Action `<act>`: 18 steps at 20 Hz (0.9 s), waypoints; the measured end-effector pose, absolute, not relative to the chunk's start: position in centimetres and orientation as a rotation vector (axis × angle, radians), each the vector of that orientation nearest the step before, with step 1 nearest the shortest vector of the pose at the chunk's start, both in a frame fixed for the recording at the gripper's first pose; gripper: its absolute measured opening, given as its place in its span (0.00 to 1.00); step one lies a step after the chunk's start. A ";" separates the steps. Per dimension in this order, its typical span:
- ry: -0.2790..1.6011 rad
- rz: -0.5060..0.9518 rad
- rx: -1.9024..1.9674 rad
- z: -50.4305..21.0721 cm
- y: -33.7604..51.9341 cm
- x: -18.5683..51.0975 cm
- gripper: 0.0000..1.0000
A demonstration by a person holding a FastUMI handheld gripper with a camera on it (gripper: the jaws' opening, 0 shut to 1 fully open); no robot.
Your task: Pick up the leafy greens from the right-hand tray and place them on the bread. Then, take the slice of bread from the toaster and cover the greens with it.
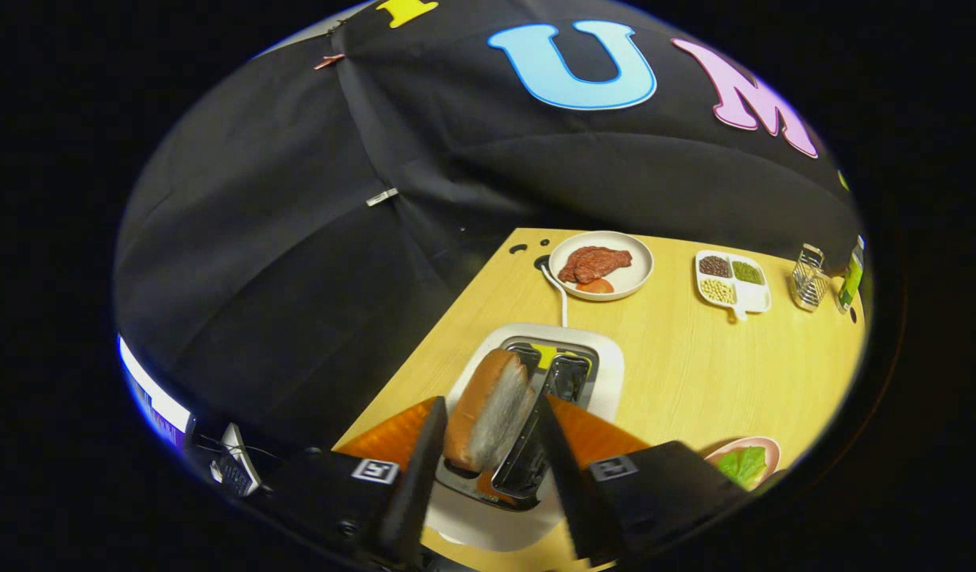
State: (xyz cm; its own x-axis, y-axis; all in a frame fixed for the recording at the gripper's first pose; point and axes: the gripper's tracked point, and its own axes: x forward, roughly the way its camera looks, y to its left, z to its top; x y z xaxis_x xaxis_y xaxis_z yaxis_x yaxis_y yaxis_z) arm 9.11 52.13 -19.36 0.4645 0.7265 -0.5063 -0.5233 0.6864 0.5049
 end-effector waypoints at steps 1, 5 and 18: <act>0.776 0.780 0.317 -19.3 52.2 8.9 0.40; 0.739 0.783 0.315 -18.0 52.0 8.5 0.11; 0.576 0.824 0.392 -7.5 44.2 8.8 0.11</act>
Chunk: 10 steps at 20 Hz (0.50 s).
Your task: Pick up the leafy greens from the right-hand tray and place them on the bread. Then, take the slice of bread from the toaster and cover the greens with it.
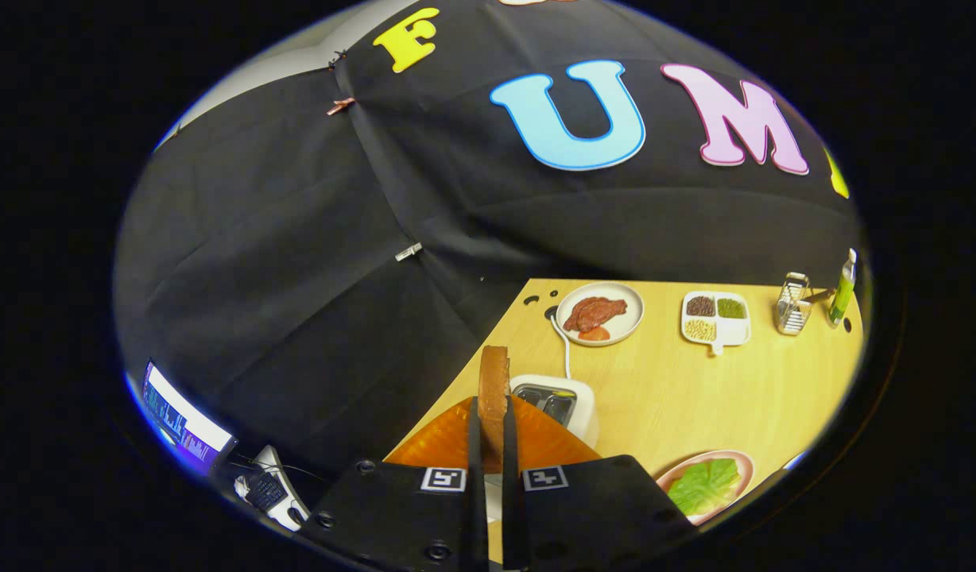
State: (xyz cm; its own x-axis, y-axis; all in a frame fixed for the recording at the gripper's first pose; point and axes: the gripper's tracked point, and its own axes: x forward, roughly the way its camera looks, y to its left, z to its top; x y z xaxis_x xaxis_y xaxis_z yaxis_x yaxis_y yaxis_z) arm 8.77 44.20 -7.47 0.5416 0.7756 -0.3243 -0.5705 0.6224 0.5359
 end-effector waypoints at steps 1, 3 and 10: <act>0.567 0.825 0.390 -6.9 43.1 8.5 0.11; 0.535 0.822 0.375 -6.1 40.6 8.5 0.11; 0.497 0.713 0.351 -8.1 31.4 9.5 0.11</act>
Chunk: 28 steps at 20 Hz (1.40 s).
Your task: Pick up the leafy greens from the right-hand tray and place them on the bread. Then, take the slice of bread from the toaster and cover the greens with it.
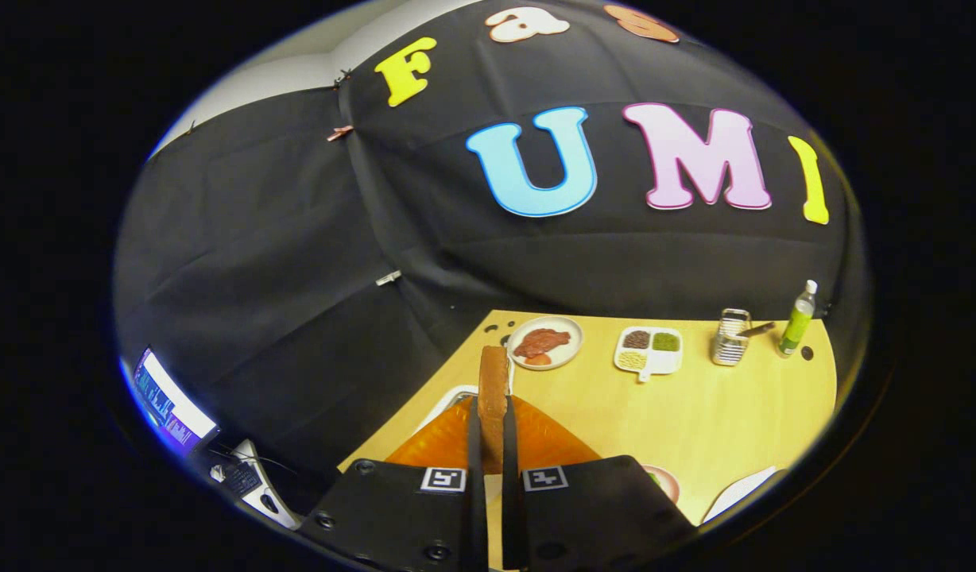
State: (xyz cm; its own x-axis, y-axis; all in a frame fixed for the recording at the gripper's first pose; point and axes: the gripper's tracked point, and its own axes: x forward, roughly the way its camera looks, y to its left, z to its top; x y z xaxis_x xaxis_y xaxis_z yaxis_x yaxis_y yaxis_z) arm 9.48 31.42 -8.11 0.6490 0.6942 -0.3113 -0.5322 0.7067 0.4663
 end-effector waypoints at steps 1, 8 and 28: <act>0.507 0.694 0.350 -9.0 30.4 9.6 0.11; 0.600 0.554 0.305 -17.4 24.3 9.4 0.11; 0.872 0.465 0.296 -34.9 23.4 7.4 0.12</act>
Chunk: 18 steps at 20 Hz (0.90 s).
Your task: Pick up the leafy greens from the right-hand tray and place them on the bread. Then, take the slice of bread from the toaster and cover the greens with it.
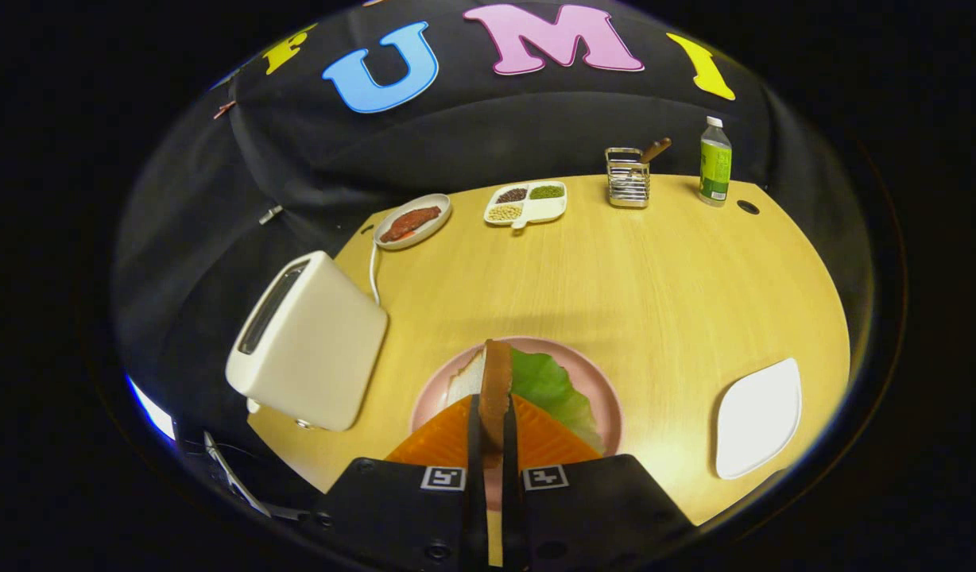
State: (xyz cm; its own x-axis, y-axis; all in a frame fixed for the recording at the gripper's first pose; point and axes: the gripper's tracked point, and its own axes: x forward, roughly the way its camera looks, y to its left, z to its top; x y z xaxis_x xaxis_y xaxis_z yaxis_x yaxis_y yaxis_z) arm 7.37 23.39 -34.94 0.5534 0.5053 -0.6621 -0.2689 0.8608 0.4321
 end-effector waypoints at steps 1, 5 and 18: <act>0.884 0.460 0.270 -35.7 22.9 7.2 0.11; 0.905 0.452 0.199 -38.6 21.8 6.6 0.12; 0.880 0.399 -0.024 -40.5 18.9 8.0 0.69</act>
